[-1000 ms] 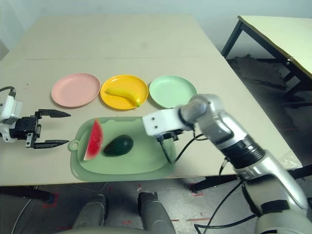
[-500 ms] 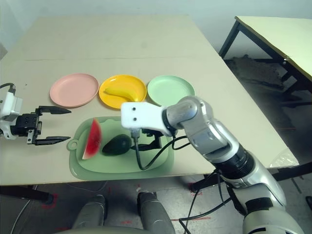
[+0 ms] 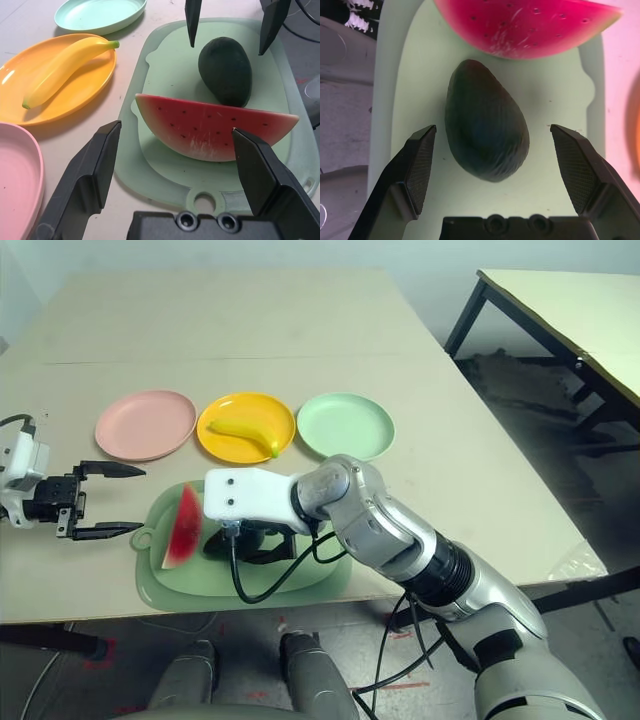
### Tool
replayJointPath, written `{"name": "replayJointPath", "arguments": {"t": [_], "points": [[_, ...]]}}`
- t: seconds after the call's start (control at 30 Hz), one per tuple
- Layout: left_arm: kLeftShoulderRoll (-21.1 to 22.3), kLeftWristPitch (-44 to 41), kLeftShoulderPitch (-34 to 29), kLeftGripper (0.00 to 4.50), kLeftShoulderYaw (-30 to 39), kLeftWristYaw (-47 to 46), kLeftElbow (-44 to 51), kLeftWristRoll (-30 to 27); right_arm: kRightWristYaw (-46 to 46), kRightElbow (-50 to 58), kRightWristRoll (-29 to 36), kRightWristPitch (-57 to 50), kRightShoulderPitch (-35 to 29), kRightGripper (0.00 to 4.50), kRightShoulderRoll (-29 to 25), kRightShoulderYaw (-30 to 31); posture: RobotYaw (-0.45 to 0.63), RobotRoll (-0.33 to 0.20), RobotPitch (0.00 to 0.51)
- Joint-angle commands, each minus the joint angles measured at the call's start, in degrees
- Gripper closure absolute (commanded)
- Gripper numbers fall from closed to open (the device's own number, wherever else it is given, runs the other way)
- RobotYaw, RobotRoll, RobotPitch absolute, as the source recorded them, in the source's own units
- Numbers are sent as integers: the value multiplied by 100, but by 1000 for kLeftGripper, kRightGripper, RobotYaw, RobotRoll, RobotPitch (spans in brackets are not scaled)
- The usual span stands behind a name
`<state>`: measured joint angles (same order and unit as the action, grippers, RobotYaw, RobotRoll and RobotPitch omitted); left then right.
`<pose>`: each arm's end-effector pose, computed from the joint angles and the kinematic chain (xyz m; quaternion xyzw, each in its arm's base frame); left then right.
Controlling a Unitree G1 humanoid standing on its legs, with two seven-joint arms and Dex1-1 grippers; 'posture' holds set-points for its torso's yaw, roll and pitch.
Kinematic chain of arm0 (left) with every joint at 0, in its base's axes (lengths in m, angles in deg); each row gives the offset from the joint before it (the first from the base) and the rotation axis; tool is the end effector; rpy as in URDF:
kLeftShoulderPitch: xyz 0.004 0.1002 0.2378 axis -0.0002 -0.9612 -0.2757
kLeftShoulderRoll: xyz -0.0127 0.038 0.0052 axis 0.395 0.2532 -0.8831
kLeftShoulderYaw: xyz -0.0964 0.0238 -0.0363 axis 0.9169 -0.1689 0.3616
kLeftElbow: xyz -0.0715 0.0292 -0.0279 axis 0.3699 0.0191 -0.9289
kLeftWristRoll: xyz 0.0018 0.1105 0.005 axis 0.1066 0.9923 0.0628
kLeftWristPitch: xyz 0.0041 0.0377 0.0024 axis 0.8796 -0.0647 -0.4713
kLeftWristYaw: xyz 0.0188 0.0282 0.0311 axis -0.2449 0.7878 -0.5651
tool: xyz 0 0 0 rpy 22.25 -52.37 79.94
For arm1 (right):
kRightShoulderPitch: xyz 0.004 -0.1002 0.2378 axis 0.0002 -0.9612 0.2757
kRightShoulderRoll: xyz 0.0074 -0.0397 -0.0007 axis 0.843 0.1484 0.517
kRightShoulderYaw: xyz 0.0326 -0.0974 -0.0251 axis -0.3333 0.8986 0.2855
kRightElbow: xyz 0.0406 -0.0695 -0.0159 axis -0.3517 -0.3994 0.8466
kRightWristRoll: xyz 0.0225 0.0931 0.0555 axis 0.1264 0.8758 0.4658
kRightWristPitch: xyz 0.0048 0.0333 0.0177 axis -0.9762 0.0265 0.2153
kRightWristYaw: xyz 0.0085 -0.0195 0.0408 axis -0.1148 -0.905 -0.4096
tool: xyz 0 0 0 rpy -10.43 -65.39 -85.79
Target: Place the fruits into color-matched plates.
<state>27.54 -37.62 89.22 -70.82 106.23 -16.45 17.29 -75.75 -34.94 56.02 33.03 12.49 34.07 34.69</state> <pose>0.2678 0.3207 0.1720 0.2396 0.0141 -0.5943 0.7676 0.2467 -0.0834 0.2047 -0.4208 0.1800 0.6277 0.6297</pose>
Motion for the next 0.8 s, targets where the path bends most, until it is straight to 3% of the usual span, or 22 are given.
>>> {"name": "replayJointPath", "arguments": {"t": [0.03, 0.57, 0.67, 0.77, 0.8], "points": [[72, 68, -58, 0, 29, 12, 32, 34, 105, -56, 43, -9, 22, 33, 57, 163, 1, 0, 147], [114, 123, -44, 0, -6, 42, 44, 64, 388, -216, 29, -9, 36, 33, 130, 472, 5, 0, 144], [116, 134, -31, 0, -4, 43, 35, 65, 397, -223, 39, -13, 53, 482, 113, 487, 6, 0, 143], [122, 141, -53, 0, 1, 44, 44, 58, 410, -235, 39, -14, 54, 1435, 109, 489, 7, 0, 142], [125, 142, -61, 0, 1, 43, 48, 56, 415, -239, 38, -12, 55, 1472, 107, 488, 7, 0, 142]]}}
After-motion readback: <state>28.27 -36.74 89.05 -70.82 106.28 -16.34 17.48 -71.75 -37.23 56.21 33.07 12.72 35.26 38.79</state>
